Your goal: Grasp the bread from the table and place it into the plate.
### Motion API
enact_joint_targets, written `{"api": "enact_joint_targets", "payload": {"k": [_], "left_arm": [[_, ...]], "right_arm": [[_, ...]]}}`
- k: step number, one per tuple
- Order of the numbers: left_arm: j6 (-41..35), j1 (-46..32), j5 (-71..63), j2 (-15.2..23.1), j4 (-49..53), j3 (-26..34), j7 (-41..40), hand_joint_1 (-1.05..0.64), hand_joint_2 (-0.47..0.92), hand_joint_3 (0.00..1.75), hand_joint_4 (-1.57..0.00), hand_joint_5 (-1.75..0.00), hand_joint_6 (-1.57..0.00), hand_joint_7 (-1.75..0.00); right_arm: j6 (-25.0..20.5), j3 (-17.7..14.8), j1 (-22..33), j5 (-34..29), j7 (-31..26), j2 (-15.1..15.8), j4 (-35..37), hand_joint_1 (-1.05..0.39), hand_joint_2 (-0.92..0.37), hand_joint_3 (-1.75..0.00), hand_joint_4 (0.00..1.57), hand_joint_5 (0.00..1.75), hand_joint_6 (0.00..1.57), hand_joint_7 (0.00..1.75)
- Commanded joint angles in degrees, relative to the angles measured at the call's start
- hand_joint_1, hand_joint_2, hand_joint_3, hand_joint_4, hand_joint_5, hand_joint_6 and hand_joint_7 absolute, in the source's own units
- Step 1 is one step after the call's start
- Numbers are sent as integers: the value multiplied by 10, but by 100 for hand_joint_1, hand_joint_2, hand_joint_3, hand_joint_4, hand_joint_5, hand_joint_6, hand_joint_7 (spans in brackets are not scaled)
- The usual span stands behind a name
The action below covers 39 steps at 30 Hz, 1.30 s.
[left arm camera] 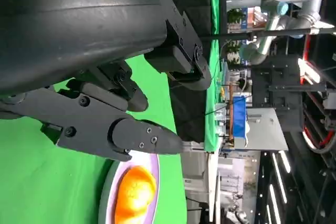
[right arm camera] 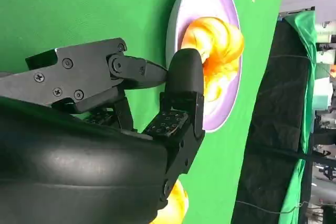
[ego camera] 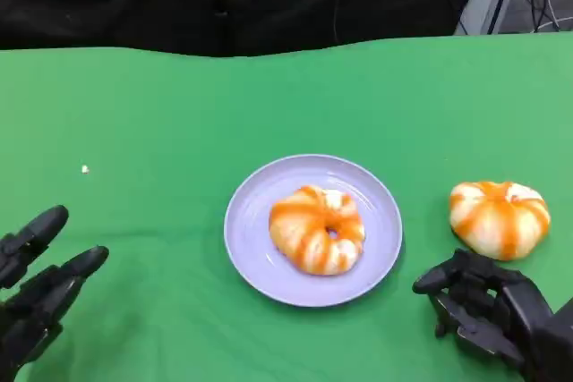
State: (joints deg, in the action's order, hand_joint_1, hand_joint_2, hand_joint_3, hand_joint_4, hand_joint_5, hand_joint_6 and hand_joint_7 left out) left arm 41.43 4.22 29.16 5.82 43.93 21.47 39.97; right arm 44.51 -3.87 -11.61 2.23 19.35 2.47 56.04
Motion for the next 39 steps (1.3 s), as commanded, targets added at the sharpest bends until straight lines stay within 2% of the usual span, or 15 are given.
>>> {"api": "enact_joint_targets", "payload": {"k": [1, 3, 6, 8, 17, 25, 28, 30, 31, 32, 33, 34, 38, 39], "left_arm": [[4, 2, -17, 7, 11, 7, -21, -2, 92, 16, -87, 0, -69, -1], [4, 3, -19, 6, 11, 7, -23, -1, 92, 16, -87, 0, -69, -1], [-11, 2, -27, 4, 10, 2, -31, 14, 92, 40, -87, -1, -71, -2], [-14, 1, -31, 3, 8, 1, -34, 16, 92, 46, -88, -1, -72, -2], [-19, -4, -43, -4, -4, -6, -42, 17, 92, 51, -88, -1, -74, -2], [50, -2, -107, -14, 23, -27, -86, 17, 92, 42, -95, -2, -77, -1], [61, 1, -118, -15, 28, -30, -103, 14, 92, 43, -106, -8, -90, -7], [73, 5, -135, -13, 36, -31, -127, 14, 92, 43, -108, -9, -92, -8], [81, 7, -147, -11, 41, -31, -143, 11, 83, 64, -113, -64, -107, -56], [87, 9, -157, -9, 46, -32, -156, 11, 77, 78, -104, -103, -102, -90], [91, 11, -163, -8, 49, -33, -165, 10, 73, 85, -99, -123, -99, -109], [93, 11, -165, -8, 51, -34, -169, 10, 71, 90, -96, -135, -97, -121], [96, 12, -174, -6, 54, -38, -187, 10, 68, 95, -93, -146, -94, -131], [96, 11, -178, -6, 54, -38, -194, 9, 65, 102, -92, -153, -91, -138]], "right_arm": [[-11, -6, 9, 10, 7, 11, 8, -28, -92, -44, 67, 173, 77, 102], [-12, -6, 9, 11, 8, 11, 8, -28, -92, -44, 67, 173, 77, 103], [-7, -5, 9, 7, 4, 12, 9, -28, -92, -44, 67, 174, 77, 102], [-8, -4, 10, 6, 3, 13, 8, -28, -92, -44, 67, 175, 77, 102], [-9, -5, 10, 8, 4, 13, 7, -28, -92, -43, 67, 175, 77, 101], [-8, -6, 5, 10, 9, 17, 16, -28, -92, -44, 66, 174, 77, 101], [-9, -6, 4, 11, 11, 17, 18, -28, -92, -44, 64, 173, 77, 101], [-9, -7, 3, 13, 13, 17, 19, -28, -92, -44, 64, 173, 77, 102], [-10, -7, 3, 14, 15, 17, 20, -27, -92, -44, 65, 174, 77, 102], [-10, -8, 3, 15, 16, 16, 20, -27, -92, -44, 66, 174, 77, 102], [-10, -8, 3, 16, 17, 16, 21, -27, -92, -44, 66, 174, 77, 102], [-10, -8, 3, 16, 17, 16, 21, -27, -92, -44, 66, 175, 77, 102], [-7, -9, 2, 16, 19, 17, 22, -27, -92, -44, 66, 175, 77, 102], [-5, -9, 2, 16, 19, 17, 23, -27, -92, -44, 66, 175, 77, 102]]}}
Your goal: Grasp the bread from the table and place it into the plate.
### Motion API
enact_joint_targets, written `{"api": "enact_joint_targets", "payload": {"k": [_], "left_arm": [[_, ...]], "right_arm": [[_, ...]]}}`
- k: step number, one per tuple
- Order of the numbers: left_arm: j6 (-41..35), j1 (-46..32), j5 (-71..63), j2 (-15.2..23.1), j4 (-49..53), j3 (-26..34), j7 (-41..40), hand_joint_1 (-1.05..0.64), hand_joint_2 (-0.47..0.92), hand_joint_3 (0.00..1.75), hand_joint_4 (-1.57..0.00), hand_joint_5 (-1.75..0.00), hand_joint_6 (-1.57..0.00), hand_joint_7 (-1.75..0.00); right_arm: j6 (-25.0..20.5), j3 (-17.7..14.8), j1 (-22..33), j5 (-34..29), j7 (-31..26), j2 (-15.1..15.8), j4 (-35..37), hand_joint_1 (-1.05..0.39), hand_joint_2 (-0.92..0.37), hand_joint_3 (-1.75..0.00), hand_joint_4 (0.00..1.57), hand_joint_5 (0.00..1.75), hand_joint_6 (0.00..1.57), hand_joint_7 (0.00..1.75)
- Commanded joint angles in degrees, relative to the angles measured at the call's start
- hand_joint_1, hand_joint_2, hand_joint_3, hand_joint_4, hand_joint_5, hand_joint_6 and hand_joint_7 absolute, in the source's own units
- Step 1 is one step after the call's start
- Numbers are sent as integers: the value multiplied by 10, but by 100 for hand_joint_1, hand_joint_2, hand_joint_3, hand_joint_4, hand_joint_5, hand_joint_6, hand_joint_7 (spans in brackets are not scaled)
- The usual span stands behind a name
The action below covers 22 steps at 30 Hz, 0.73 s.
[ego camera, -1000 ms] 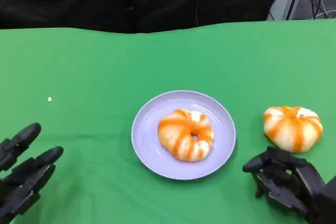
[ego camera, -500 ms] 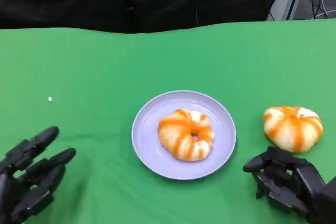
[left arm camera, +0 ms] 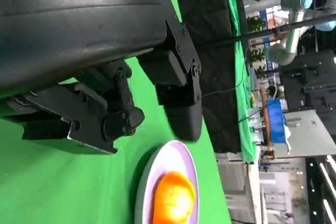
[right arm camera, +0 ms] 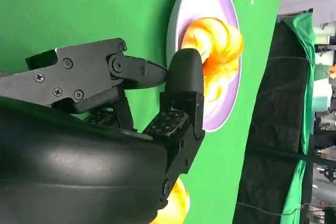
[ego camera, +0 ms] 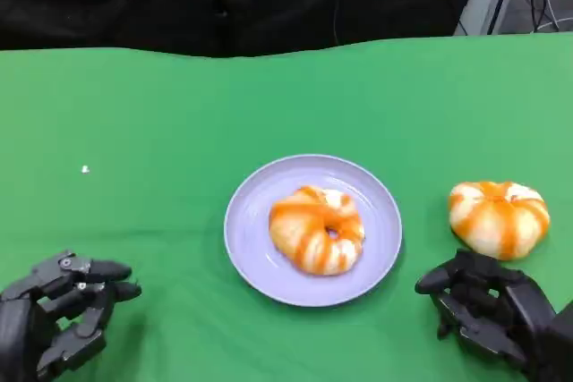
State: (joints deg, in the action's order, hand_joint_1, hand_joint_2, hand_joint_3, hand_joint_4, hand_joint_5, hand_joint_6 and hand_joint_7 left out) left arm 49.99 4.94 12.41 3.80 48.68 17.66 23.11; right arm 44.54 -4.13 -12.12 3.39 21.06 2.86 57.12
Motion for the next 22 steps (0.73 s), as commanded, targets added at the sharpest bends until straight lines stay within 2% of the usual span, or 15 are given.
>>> {"api": "enact_joint_targets", "payload": {"k": [1, 7, 22], "left_arm": [[10, 4, -14, 15, 7, 0, -31, 8, 62, 107, -91, -157, -89, -143], [5, 0, -3, 11, 1, -5, -27, 8, 55, 119, -88, -168, -84, -151], [12, 3, 7, 13, 9, -6, -23, 4, 56, 116, -85, -174, -82, -156]], "right_arm": [[-4, -6, 7, 5, 3, 13, 13, -27, -92, -44, 66, 175, 76, 103], [-7, -7, 9, 6, 2, 14, 10, -28, -92, -44, 67, 175, 77, 103], [-10, -8, 7, 8, 3, 14, 11, -28, -92, -44, 65, 175, 76, 104]]}}
